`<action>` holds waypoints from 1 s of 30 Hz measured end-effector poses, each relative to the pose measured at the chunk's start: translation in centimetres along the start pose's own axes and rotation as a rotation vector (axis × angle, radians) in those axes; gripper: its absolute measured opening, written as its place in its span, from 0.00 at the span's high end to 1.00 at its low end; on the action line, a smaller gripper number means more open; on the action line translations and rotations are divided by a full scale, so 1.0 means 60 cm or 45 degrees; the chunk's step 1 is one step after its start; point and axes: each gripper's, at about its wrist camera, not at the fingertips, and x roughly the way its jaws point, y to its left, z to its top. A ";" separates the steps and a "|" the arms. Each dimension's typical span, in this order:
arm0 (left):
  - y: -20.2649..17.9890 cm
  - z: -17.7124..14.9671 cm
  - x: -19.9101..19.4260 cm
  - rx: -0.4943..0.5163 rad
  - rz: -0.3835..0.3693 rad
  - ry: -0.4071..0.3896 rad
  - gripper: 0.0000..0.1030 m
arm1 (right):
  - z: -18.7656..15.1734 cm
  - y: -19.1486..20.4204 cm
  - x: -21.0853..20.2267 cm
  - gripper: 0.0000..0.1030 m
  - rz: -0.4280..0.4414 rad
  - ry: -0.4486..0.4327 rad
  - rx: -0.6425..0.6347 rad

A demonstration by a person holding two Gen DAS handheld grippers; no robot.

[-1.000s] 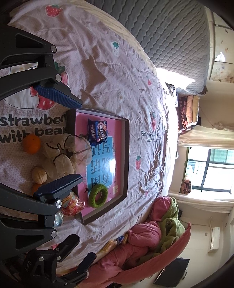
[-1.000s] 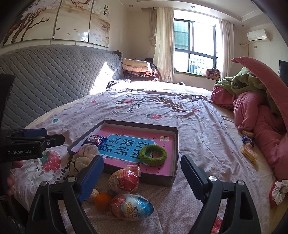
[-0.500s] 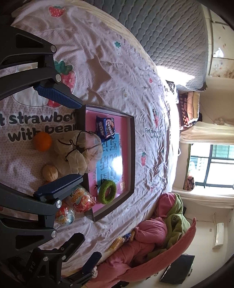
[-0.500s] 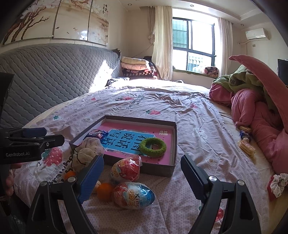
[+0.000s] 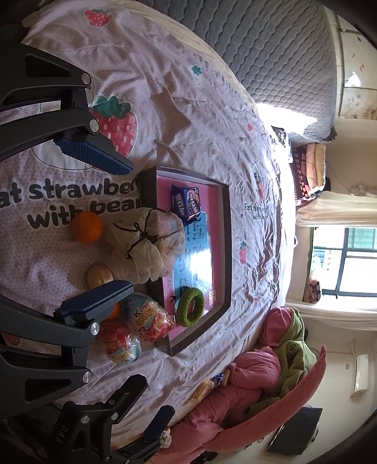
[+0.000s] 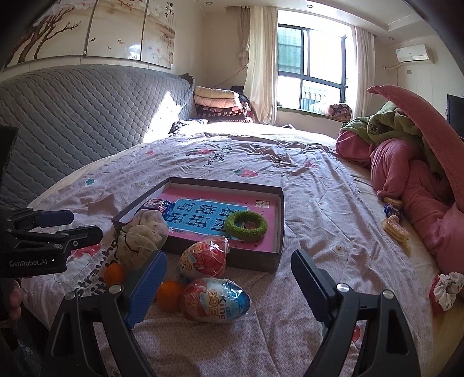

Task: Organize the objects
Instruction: 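Withdraw both tools from the box back toward the remaining items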

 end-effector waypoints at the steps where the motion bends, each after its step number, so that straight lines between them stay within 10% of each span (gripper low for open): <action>1: 0.000 -0.002 0.000 0.002 -0.001 0.004 0.26 | -0.002 0.001 -0.001 0.15 -0.003 0.002 -0.003; 30: -0.012 -0.040 0.015 0.032 -0.033 0.087 0.26 | -0.042 0.009 0.007 0.15 0.001 0.117 -0.008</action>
